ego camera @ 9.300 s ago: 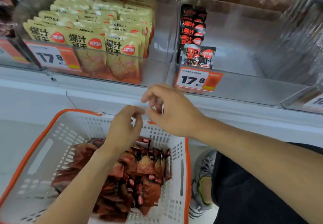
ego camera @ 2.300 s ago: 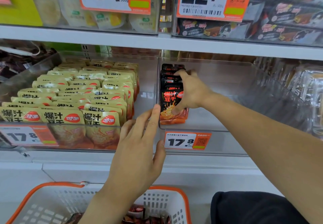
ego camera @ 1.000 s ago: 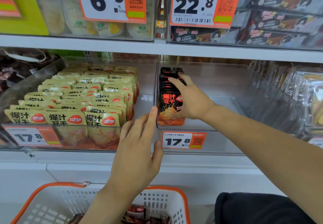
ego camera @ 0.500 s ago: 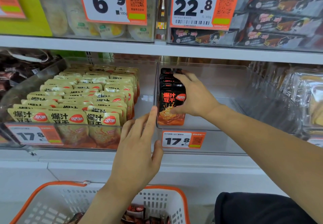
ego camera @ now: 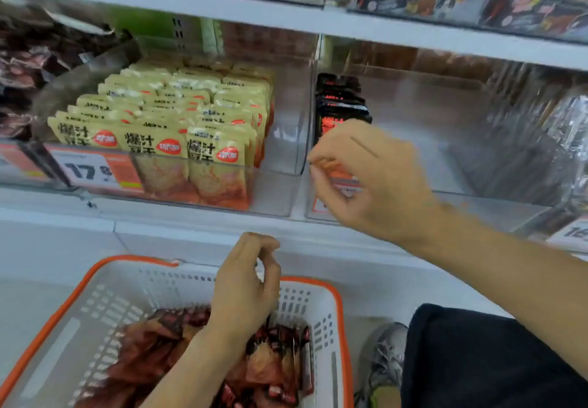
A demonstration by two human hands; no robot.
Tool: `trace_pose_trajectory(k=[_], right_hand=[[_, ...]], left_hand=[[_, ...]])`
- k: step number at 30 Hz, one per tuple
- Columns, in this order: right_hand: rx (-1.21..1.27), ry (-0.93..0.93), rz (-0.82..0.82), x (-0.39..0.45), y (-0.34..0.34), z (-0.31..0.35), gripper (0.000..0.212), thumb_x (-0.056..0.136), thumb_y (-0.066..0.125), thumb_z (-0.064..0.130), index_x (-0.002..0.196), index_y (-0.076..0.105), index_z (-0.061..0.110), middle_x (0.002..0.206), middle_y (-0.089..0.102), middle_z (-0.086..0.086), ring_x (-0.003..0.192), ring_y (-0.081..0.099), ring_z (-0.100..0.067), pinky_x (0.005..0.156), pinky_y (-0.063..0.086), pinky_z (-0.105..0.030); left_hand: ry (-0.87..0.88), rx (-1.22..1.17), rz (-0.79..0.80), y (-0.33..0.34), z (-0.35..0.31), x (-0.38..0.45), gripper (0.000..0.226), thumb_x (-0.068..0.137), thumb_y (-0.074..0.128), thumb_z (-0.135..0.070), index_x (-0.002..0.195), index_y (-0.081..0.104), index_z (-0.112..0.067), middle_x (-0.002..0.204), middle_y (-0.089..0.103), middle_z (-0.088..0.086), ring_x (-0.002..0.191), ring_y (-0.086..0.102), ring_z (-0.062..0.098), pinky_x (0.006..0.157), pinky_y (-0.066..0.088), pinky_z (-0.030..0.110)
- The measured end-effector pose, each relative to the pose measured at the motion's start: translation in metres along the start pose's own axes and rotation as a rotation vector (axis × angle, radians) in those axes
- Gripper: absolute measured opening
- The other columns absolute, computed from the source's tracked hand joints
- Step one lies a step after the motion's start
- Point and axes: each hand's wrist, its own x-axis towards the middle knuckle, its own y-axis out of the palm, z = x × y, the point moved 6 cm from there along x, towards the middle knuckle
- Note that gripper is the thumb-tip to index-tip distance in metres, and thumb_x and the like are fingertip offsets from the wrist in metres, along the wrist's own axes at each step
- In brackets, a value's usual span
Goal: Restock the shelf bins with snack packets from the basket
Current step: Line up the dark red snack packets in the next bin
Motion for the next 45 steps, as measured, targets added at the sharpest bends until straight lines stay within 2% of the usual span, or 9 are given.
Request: trace_pose_trajectory(k=[5,9,16,19,23,27,33,39,45], right_hand=[[0.293,0.309,0.801,-0.123,0.135,0.07,0.025,0.089,0.062,0.019,0.114,0.059,0.015,0.108,0.063,-0.003,0.092,0.062,-0.026,0.073,0.053,-0.042],[0.315,0.698,1.291,-0.242,0.215,0.092,0.041,0.093,0.059,0.026,0.131,0.05,0.014,0.119,0.059,-0.011,0.106,0.058,-0.032,0.086,0.051,-0.042],[0.374,0.862,1.44,-0.335,0.262,0.136,0.079,0.092,0.063,0.033,0.157,0.021,0.018,0.161,0.02,-0.007,0.146,0.026,-0.032,0.114,0.036,-0.045],[0.329,0.793,1.438,-0.343,0.263,0.143,0.079,0.095,0.06,0.029,0.159,0.014,0.019,0.167,0.005,-0.003,0.148,0.021,-0.03,0.113,0.036,-0.047],[0.349,0.84,1.332,-0.344,0.259,0.141,0.062,0.086,0.063,0.016,0.145,0.047,0.022,0.153,0.041,-0.001,0.136,0.044,-0.028,0.108,0.042,-0.044],[0.438,1.049,1.269,-0.348,0.249,0.136,0.065,0.078,0.063,0.002,0.14,0.055,0.02,0.138,0.057,-0.001,0.128,0.053,-0.022,0.106,0.042,-0.027],[0.631,1.303,1.269,-0.359,0.238,0.138,0.082,0.072,0.057,-0.007,0.147,0.047,0.025,0.145,0.052,-0.002,0.129,0.053,-0.018,0.105,0.048,-0.032],[0.605,1.338,1.263,-0.349,0.237,0.127,0.055,0.089,0.055,-0.004,0.141,0.049,0.012,0.125,0.058,-0.003,0.104,0.058,-0.014,0.08,0.052,-0.017],[0.609,1.099,1.192,-0.262,0.227,0.088,0.086,0.082,0.078,0.018,0.153,0.029,0.023,0.154,0.033,-0.002,0.141,0.037,-0.025,0.112,0.037,-0.033]], left_hand=[[-0.453,0.513,0.641,0.041,0.129,-0.103,0.045,0.094,0.05,-0.023,0.139,0.045,-0.018,0.132,0.046,0.001,0.124,0.046,0.026,0.095,0.044,0.039],[-0.616,0.604,0.872,0.035,0.178,-0.181,0.062,0.096,0.051,-0.034,0.152,0.03,-0.017,0.157,0.027,0.003,0.146,0.022,0.026,0.113,0.033,0.045],[-0.521,0.643,0.866,0.034,0.181,-0.205,0.055,0.098,0.049,-0.035,0.148,0.036,-0.018,0.159,0.025,0.005,0.151,0.013,0.027,0.118,0.023,0.044],[-0.464,0.62,0.692,0.032,0.175,-0.201,0.038,0.092,0.055,-0.024,0.129,0.054,-0.015,0.138,0.047,0.008,0.137,0.036,0.032,0.107,0.037,0.043],[-0.735,0.378,0.543,0.04,0.174,-0.207,0.009,0.092,0.058,-0.024,0.095,0.057,-0.015,0.093,0.06,-0.001,0.092,0.062,0.023,0.071,0.047,0.028],[-1.024,0.229,0.519,0.05,0.179,-0.218,0.023,0.087,0.071,-0.034,0.092,0.058,-0.015,0.081,0.065,-0.001,0.082,0.065,0.02,0.068,0.049,0.029],[-1.05,0.223,0.567,0.056,0.176,-0.221,0.027,0.082,0.078,-0.032,0.075,0.06,-0.014,0.072,0.067,-0.002,0.062,0.064,0.01,0.059,0.052,0.027],[-1.076,0.11,0.69,0.044,0.171,-0.2,0.022,0.08,0.081,-0.024,0.063,0.073,-0.015,0.061,0.067,0.002,0.055,0.058,0.008,0.052,0.048,0.024],[-0.832,-0.006,0.961,-0.003,0.124,-0.13,0.015,0.088,0.074,-0.021,0.081,0.071,-0.008,0.074,0.075,0.005,0.07,0.073,0.015,0.073,0.061,0.031]])
